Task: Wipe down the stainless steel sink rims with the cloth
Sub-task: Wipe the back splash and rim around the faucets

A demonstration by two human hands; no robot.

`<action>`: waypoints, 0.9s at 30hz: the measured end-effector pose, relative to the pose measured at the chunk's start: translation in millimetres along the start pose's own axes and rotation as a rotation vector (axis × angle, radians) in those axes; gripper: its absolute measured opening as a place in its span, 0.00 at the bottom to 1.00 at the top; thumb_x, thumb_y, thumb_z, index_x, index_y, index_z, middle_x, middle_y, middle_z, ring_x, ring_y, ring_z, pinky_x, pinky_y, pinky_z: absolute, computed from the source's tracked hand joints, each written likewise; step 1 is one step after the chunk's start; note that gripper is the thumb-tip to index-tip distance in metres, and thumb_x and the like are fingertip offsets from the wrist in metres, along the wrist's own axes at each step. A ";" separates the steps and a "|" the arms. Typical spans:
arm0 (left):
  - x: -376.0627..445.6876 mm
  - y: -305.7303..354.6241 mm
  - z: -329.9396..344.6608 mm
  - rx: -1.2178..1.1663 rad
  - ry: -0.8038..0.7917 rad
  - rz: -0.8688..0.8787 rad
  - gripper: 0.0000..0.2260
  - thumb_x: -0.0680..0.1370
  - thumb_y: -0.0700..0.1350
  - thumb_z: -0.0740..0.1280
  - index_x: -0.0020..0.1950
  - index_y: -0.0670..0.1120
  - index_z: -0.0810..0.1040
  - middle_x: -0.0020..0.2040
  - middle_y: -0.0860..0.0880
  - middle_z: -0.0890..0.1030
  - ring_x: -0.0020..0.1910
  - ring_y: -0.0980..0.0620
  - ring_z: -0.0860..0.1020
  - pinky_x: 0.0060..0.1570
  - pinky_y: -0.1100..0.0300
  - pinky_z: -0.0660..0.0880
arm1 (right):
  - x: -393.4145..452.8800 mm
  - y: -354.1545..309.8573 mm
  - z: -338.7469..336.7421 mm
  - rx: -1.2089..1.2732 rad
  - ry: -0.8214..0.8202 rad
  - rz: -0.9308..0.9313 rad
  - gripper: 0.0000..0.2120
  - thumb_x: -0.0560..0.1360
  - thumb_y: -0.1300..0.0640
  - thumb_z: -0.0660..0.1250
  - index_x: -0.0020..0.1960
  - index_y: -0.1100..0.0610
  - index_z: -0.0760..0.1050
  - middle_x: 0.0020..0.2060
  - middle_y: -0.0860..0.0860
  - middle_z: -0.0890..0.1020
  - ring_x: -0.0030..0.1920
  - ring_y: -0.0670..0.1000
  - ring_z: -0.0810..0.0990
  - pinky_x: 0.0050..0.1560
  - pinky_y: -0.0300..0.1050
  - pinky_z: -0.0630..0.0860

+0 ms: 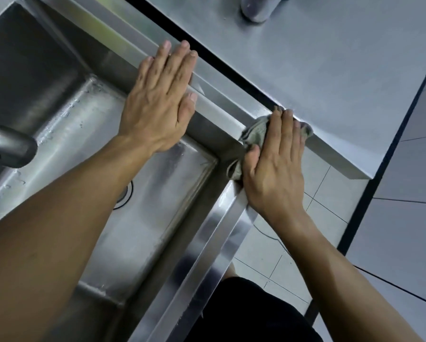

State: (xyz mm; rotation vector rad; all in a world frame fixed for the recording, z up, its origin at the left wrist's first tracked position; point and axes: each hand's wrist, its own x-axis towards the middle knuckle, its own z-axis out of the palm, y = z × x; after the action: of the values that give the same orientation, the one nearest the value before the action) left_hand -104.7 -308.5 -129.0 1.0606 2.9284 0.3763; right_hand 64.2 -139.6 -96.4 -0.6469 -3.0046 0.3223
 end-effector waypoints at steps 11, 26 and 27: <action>-0.4 8.7 -0.4 0.009 0.011 -0.044 0.28 0.87 0.53 0.45 0.85 0.46 0.45 0.86 0.46 0.47 0.84 0.44 0.44 0.82 0.46 0.43 | -16.4 47.9 -20.4 0.207 -0.197 -0.418 0.29 0.81 0.54 0.52 0.81 0.63 0.61 0.83 0.58 0.58 0.84 0.56 0.51 0.83 0.61 0.49; -5.4 26.2 -2.3 0.000 -0.005 -0.145 0.29 0.86 0.55 0.45 0.85 0.45 0.44 0.86 0.45 0.46 0.84 0.44 0.44 0.82 0.48 0.42 | 17.8 77.7 -35.8 0.143 -0.319 -0.584 0.30 0.81 0.53 0.53 0.82 0.58 0.61 0.83 0.54 0.59 0.84 0.52 0.51 0.84 0.52 0.45; -5.6 26.6 -1.3 0.000 -0.001 -0.151 0.29 0.86 0.54 0.45 0.85 0.45 0.44 0.86 0.45 0.46 0.84 0.44 0.44 0.82 0.48 0.42 | 19.5 73.7 -35.6 0.161 -0.308 -0.532 0.30 0.81 0.52 0.52 0.82 0.58 0.61 0.83 0.54 0.58 0.84 0.52 0.50 0.84 0.52 0.44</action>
State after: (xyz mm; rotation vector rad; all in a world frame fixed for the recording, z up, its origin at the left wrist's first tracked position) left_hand -83.7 -292.6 -122.1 0.8319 2.9821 0.3713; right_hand 79.4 -59.1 -77.2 0.2418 -3.2228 0.6650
